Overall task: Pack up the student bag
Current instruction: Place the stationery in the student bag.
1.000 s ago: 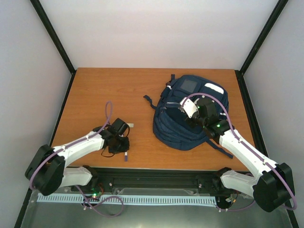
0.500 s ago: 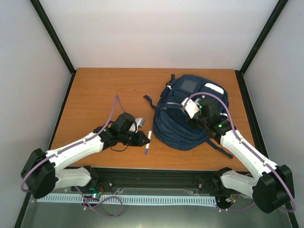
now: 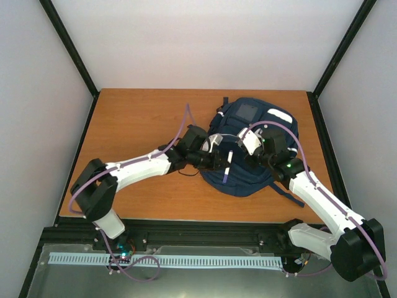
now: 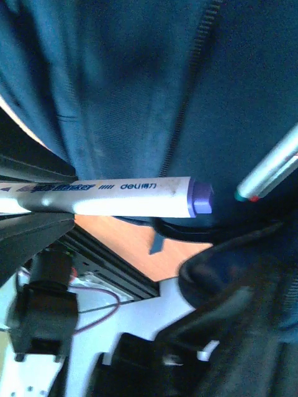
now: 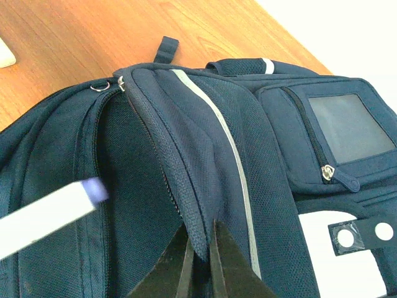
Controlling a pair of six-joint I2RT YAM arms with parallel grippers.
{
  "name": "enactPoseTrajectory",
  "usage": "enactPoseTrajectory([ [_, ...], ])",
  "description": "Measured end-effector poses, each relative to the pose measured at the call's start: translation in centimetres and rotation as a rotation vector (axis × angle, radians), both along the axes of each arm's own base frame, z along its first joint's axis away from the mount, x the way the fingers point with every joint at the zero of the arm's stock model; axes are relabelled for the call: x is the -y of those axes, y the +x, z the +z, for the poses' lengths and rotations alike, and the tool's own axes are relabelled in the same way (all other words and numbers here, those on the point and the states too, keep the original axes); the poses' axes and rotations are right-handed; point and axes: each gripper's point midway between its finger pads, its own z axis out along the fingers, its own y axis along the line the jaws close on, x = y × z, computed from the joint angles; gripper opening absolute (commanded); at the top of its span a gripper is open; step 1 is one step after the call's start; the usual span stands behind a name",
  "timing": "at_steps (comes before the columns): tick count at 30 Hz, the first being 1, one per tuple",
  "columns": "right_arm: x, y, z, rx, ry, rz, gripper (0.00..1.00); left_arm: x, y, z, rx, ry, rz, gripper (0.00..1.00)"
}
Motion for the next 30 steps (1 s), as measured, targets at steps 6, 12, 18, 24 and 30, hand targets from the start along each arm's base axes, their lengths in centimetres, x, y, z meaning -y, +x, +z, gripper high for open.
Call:
enactPoseTrajectory([
  [6, 0.2, 0.1, 0.0, -0.005, 0.011, -0.007, 0.03, 1.7, 3.6, -0.7, -0.058, 0.013, 0.161, 0.01],
  [12, 0.3, 0.1, 0.1, -0.012, 0.027, -0.004, 0.03, 3.4, 6.3, -3.5, -0.175, -0.018, 0.303, 0.01],
  [18, 0.0, 0.1, -0.2, -0.024, 0.032, 0.009, 0.03, 3.4, 8.2, -3.6, -0.226, -0.09, 0.464, 0.01],
  [24, 0.1, 0.0, -0.1, -0.027, 0.044, 0.008, 0.03, 4.1, 9.7, -3.2, -0.24, -0.155, 0.551, 0.01],
  [30, 0.9, 0.1, -0.3, -0.025, 0.036, -0.02, 0.03, 5.9, 11.1, -4.1, -0.264, -0.192, 0.589, 0.01],
])
